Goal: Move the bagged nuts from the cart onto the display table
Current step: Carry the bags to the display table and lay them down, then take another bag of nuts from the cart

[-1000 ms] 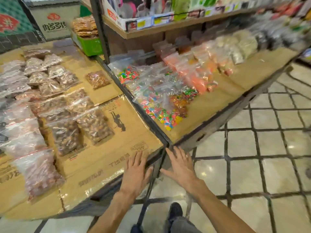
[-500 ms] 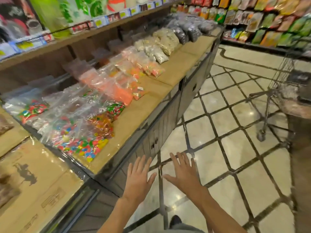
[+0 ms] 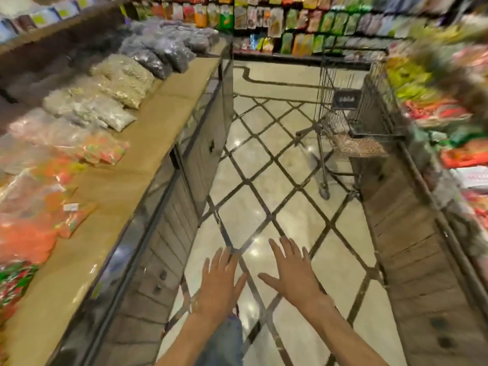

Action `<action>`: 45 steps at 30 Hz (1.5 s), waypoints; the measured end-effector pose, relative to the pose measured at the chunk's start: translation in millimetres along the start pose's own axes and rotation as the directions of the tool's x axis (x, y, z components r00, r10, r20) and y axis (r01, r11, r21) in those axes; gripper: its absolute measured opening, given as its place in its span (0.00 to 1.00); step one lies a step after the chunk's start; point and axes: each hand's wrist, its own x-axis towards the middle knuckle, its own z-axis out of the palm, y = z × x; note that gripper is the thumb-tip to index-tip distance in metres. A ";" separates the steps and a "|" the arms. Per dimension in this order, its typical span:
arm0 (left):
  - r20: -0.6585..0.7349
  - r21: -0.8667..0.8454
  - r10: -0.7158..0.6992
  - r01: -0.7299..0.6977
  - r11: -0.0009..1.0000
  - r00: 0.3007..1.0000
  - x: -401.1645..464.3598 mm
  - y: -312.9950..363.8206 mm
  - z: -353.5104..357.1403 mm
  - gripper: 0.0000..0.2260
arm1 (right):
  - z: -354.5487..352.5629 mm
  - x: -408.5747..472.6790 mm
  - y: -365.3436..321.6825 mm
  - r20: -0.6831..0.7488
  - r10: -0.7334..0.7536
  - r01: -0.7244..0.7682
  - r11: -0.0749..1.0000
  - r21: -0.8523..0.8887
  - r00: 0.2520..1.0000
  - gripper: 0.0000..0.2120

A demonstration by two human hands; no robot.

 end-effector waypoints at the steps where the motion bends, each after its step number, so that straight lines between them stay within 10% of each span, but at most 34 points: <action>1: 0.011 0.001 0.021 -0.021 1.000 1.000 25.4 5.7 -1.8 0.35 | -7.3 14.6 11.2 -0.013 0.034 -0.033 0.999 0.020 0.999 0.47; 18: 0.037 -0.126 0.346 -0.339 0.932 0.938 478.0 102.4 -110.4 0.45 | -204.6 318.0 167.0 -0.150 0.366 -0.335 0.921 0.198 0.918 0.44; 24: 0.066 -0.088 0.412 -0.406 0.910 0.909 636.8 152.3 -127.8 0.30 | -244.6 448.5 241.7 -0.121 0.414 -0.372 0.888 0.269 0.902 0.42; 45: 0.245 -0.051 0.658 -0.669 0.742 0.712 1121.6 380.6 -160.6 0.31 | -386.4 783.2 515.6 0.016 0.662 -0.609 0.680 0.410 0.750 0.45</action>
